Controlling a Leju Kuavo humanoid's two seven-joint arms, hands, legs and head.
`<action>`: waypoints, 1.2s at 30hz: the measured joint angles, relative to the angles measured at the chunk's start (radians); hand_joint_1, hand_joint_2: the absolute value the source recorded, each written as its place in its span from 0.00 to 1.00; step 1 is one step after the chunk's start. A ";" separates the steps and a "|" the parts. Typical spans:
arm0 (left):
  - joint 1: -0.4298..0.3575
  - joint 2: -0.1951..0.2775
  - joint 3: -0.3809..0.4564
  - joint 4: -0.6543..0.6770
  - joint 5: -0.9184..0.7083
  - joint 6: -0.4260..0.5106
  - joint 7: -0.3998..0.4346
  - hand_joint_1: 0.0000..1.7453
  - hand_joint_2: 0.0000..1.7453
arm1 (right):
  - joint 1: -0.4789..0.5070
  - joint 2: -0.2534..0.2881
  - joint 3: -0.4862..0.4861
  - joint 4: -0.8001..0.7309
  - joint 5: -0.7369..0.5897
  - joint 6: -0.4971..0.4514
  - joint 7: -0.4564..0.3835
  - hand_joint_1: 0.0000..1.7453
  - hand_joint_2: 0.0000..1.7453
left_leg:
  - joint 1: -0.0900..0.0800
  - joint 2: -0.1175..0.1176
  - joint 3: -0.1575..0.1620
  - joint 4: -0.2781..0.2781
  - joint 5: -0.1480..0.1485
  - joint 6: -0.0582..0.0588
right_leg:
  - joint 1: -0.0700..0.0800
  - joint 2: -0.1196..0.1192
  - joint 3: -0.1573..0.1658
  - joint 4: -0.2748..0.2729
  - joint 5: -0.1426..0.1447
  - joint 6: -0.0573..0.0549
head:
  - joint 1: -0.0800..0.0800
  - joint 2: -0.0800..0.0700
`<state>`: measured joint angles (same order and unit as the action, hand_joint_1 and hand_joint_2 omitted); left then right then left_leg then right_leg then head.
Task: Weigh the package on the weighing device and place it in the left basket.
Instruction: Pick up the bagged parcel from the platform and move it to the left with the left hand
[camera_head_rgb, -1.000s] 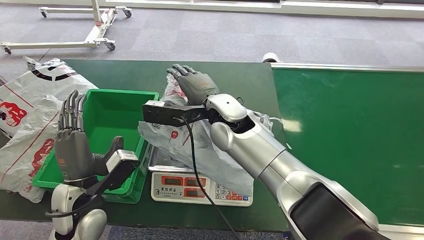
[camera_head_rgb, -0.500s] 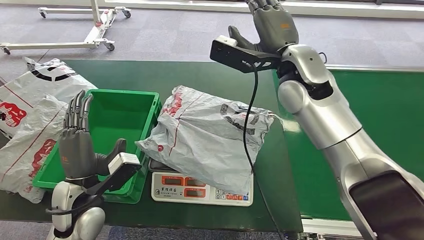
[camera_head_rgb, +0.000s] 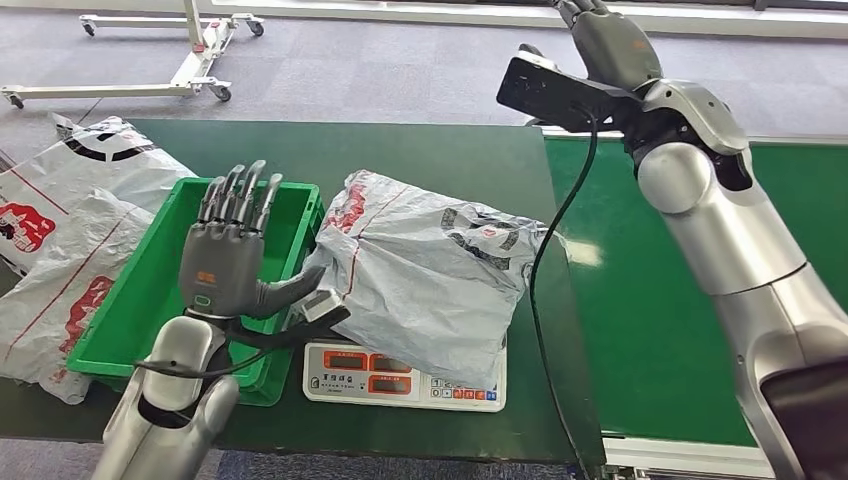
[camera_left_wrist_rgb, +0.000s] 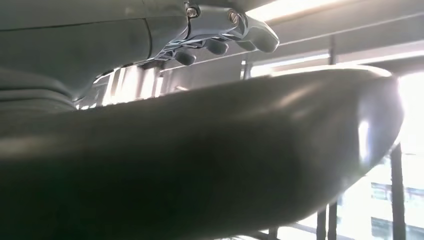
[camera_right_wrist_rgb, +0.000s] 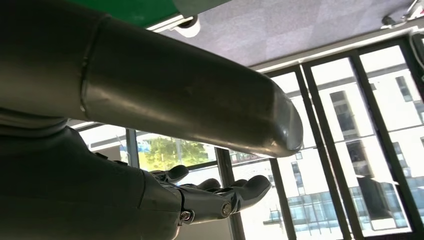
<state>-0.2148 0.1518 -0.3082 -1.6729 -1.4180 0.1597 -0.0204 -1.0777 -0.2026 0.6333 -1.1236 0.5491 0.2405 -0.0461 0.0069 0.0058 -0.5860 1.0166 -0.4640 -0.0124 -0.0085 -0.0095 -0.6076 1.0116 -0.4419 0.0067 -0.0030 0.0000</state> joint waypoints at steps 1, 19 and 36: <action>-0.035 0.011 -0.018 0.034 -0.008 -0.008 -0.005 0.00 0.25 | 0.014 -0.015 0.000 -0.017 -0.006 -0.002 -0.007 0.00 0.00 | 0.000 0.000 0.000 0.000 0.000 0.000 | 0.000 0.000 0.000 0.000 0.000 0.000 | 0.000 0.000; -0.577 0.253 -0.371 0.473 0.279 -0.278 -0.135 0.00 0.25 | 0.341 -0.313 0.004 -0.232 -0.050 -0.076 -0.071 0.00 0.00 | 0.000 0.000 -0.002 0.000 0.000 0.000 | -0.001 0.000 -0.001 0.000 0.001 0.000 | 0.000 0.000; -0.703 0.252 -0.448 0.518 0.976 -0.515 -0.066 0.00 1.00 | 0.472 -0.324 -0.035 -0.248 -0.046 -0.060 -0.061 0.00 0.00 | 0.000 0.001 -0.002 -0.001 0.000 0.000 | -0.001 0.001 -0.002 0.000 0.001 0.000 | 0.000 0.000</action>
<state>-0.9180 0.4034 -0.7559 -1.1554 -0.4417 -0.3555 -0.0864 -0.6061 -0.5269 0.5987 -1.3720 0.5028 0.1810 -0.1075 0.0070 0.0069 -0.5883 1.0160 -0.4640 -0.0122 -0.0093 -0.0085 -0.6094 1.0121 -0.4407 0.0067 -0.0030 0.0000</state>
